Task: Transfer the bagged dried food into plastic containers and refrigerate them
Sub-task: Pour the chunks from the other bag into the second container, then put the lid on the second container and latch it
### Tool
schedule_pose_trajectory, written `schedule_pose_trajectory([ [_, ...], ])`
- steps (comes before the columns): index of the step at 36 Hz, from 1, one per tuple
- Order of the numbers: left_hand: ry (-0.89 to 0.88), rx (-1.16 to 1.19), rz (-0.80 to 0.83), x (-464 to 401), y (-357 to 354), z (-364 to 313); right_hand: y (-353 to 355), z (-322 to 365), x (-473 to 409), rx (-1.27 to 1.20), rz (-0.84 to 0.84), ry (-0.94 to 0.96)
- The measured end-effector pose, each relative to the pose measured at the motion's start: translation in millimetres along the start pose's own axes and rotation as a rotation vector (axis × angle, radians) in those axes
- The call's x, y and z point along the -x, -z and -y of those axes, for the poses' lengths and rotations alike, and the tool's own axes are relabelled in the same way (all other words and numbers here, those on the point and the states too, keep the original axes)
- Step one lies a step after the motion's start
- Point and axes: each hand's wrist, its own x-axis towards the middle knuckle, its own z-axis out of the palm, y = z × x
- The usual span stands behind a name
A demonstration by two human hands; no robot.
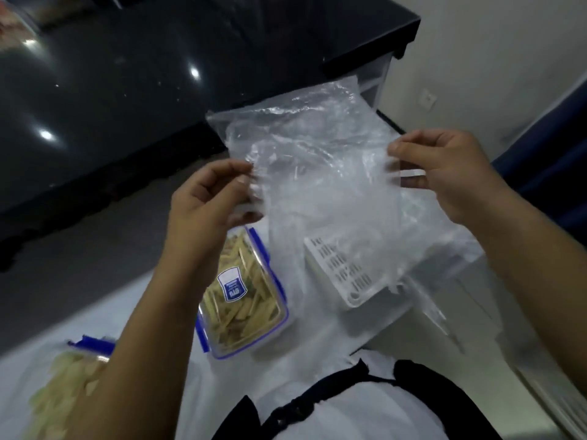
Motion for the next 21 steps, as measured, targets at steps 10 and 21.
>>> schedule_pose_trajectory([
  [10, 0.128, -0.924, 0.361, -33, -72, 74, 53, -54, -83, 0.847, -0.006, 0.000],
  [21, 0.126, -1.614, 0.673, -32, -110, 105, 56, -93, -58, 1.507, 0.634, 0.151],
])
